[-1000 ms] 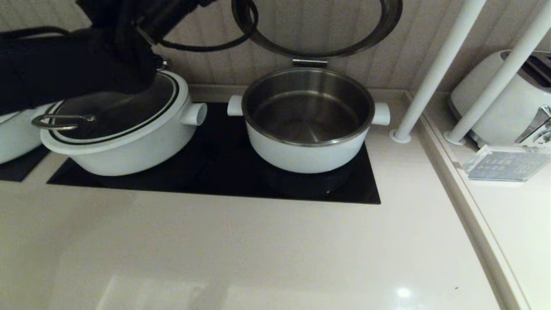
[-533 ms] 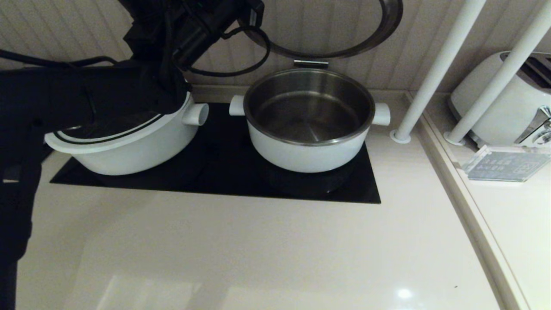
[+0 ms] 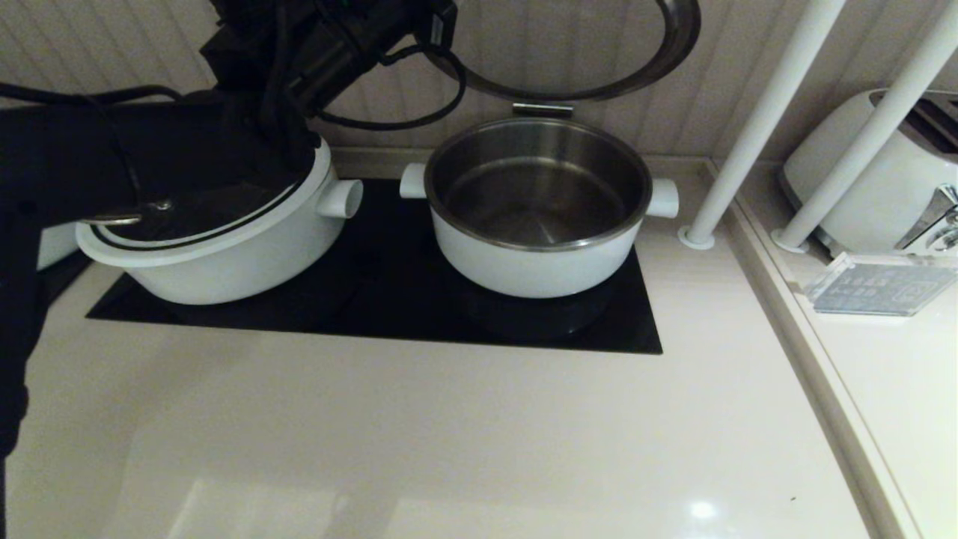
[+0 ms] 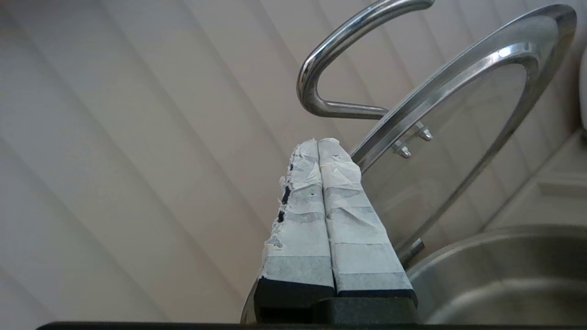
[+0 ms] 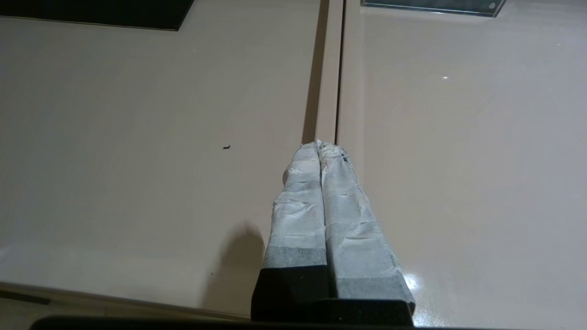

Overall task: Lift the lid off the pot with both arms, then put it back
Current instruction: Close the pot lid

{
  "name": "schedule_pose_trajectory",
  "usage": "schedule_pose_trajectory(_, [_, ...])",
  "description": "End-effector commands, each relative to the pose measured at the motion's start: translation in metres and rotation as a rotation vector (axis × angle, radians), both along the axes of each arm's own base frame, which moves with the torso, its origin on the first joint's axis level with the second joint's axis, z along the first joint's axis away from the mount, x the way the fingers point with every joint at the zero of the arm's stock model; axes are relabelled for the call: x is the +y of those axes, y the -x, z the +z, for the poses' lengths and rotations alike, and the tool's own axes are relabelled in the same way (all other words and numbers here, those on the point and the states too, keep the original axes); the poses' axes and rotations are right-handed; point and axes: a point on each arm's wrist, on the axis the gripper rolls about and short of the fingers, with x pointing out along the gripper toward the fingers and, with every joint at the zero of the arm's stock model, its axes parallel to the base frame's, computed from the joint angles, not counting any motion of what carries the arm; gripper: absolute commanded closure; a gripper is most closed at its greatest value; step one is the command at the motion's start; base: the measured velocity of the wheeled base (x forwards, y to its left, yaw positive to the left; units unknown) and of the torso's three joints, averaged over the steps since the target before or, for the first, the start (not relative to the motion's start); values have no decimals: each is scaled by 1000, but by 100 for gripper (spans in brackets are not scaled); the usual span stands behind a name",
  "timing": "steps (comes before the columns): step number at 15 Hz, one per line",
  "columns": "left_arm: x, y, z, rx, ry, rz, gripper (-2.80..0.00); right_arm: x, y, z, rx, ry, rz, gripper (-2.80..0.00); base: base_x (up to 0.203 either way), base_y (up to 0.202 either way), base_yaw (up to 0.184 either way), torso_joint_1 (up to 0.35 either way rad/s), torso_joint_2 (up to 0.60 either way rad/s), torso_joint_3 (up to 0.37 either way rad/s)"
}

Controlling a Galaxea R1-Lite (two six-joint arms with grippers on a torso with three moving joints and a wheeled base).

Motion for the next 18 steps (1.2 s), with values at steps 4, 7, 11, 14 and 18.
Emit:
schedule_pose_trajectory(4, [8, 17, 13, -14, -7, 6, 0, 0, 0, 0, 0, 1, 1, 0, 0, 0, 0, 0, 0, 0])
schedule_pose_trajectory(7, [12, 25, 19, -6, -11, 6, 0, 0, 0, 0, 0, 1, 1, 0, 0, 0, 0, 0, 0, 0])
schedule_pose_trajectory(11, [16, 36, 29, -5, -25, 10, 0, 0, 0, 0, 0, 1, 1, 0, 0, 0, 0, 0, 0, 0])
schedule_pose_trajectory(14, [19, 45, 25, 28, -48, 10, 0, 0, 0, 0, 0, 1, 1, 0, 0, 0, 0, 0, 0, 0])
schedule_pose_trajectory(18, [25, 57, 15, 72, -74, 10, 0, 0, 0, 0, 0, 1, 1, 0, 0, 0, 0, 0, 0, 0])
